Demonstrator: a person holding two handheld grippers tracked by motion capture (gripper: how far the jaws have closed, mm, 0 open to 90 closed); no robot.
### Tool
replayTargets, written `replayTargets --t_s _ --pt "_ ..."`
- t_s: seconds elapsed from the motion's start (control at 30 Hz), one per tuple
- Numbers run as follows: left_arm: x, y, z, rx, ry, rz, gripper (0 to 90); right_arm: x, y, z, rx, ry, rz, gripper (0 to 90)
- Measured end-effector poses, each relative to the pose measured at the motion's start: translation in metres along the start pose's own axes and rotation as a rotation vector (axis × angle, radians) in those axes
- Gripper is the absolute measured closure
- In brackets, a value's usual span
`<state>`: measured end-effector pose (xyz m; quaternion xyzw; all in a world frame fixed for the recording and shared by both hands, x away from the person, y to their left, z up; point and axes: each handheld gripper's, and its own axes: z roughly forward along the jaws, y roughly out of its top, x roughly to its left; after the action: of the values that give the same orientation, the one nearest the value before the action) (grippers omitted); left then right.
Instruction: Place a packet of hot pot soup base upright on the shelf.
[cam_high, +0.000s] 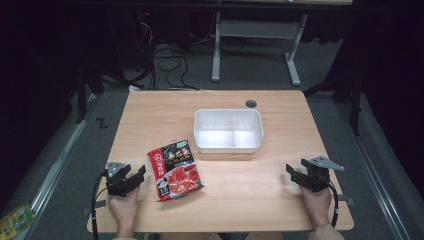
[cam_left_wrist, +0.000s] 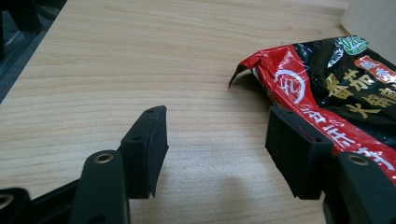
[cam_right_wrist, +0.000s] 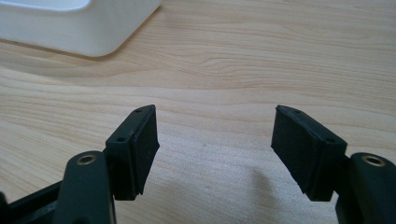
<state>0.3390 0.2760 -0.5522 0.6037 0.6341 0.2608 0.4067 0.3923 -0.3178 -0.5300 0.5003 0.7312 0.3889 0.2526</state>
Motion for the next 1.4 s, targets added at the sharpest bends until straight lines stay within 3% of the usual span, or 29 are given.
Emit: replayTargets --t_s 0.5,1.07,1.2,1.4 --pt "0.002 0.0 -0.001 -0.008 -0.011 -0.01 38.4 0.001 0.0 0.0 0.006 0.0 -0.004 32.6" --pt "0.005 0.002 -0.004 -0.033 -0.052 -0.024 38.4 0.001 0.0 0.001 0.01 -0.004 -0.005 32.8" --pt "0.002 0.004 -0.009 -0.039 -0.057 -0.001 37.5 0.002 0.001 0.001 0.015 -0.011 -0.006 32.8" --pt "-0.009 0.012 -0.017 -0.029 -0.103 0.044 35.0 0.002 0.001 0.001 0.013 -0.011 -0.008 32.8"
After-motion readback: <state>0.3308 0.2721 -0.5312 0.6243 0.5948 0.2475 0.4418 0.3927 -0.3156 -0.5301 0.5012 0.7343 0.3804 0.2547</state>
